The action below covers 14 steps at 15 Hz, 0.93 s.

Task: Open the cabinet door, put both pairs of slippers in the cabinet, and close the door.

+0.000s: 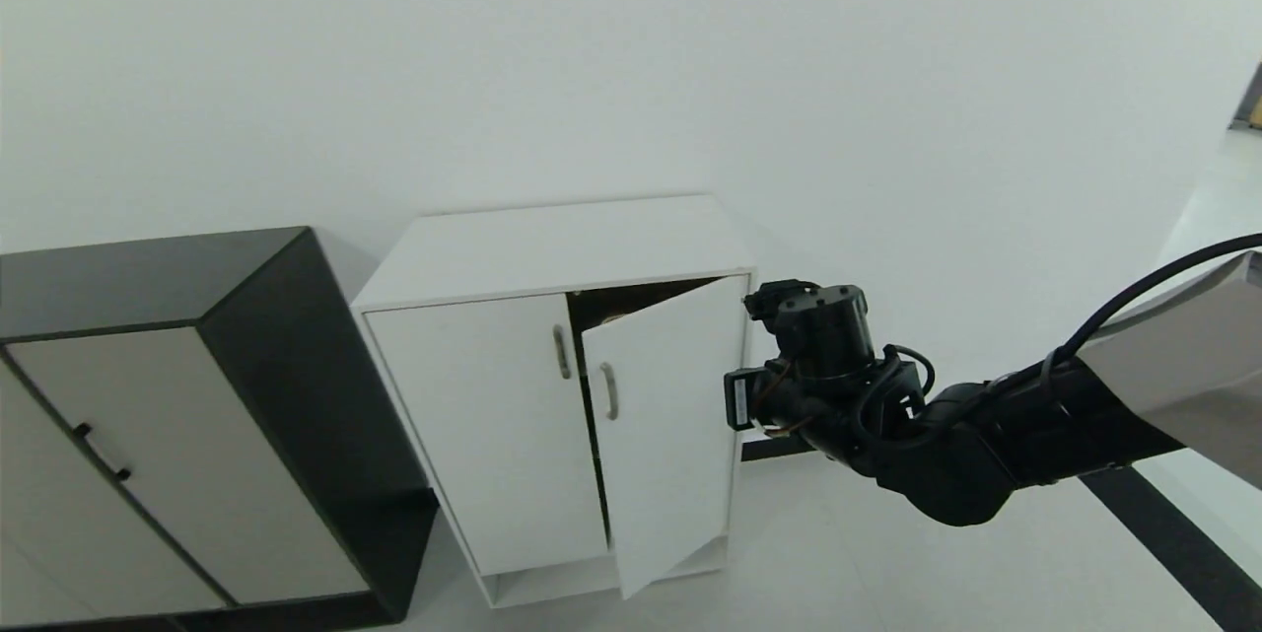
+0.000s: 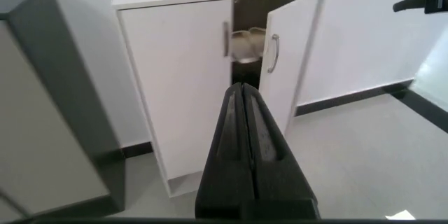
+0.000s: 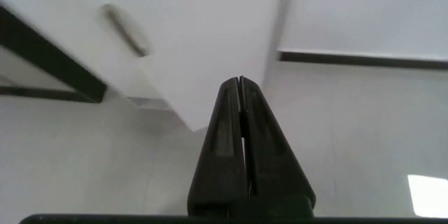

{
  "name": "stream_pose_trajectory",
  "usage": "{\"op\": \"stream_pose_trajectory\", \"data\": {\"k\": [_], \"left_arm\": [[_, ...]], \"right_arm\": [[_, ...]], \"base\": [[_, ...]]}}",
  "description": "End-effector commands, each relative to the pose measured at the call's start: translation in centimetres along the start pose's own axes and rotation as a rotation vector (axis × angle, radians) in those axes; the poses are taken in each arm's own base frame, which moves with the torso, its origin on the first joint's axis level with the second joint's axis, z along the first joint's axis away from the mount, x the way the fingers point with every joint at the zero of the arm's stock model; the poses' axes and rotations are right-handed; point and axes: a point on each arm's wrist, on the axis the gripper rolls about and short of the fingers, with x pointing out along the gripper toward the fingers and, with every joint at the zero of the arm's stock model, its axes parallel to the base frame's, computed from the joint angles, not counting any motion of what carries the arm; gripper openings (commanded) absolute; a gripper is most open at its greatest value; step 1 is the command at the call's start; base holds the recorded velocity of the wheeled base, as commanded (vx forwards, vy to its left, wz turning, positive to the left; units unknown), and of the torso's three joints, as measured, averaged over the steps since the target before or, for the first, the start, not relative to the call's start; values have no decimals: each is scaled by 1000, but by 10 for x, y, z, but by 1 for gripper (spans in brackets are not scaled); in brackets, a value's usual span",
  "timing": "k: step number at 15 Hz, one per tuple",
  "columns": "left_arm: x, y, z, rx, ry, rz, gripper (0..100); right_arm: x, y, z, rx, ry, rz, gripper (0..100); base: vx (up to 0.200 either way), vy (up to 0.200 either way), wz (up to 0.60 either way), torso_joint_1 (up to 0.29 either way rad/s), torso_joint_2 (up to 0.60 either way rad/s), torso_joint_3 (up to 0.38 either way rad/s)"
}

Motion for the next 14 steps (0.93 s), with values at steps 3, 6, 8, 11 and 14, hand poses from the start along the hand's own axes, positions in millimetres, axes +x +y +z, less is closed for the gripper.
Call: {"op": "stream_pose_trajectory", "data": {"k": [3, 6, 8, 11, 14], "left_arm": [[0, 0, 0, 0, -1, 1, 0], [0, 0, 0, 0, -1, 1, 0], [0, 0, 0, 0, -1, 1, 0], [0, 0, 0, 1, -1, -1, 0], [0, 0, 0, 1, -1, -1, 0]], "right_arm": [[0, -1, -3, 3, -3, 17, 0], [0, -3, -9, -8, -8, 28, 0], [-1, -7, -16, -24, -2, 18, 0], [-2, -13, -24, -23, 9, 2, 0], [-7, -18, -39, -21, -7, 4, 0]], "base": [[0, 0, 600, 2, 4, 4], [0, 0, 0, 0, 0, 0], [0, 0, 0, 0, 0, 0], [0, 0, 0, 0, 0, 0], [67, 0, 0, 1, 2, -1]]}}
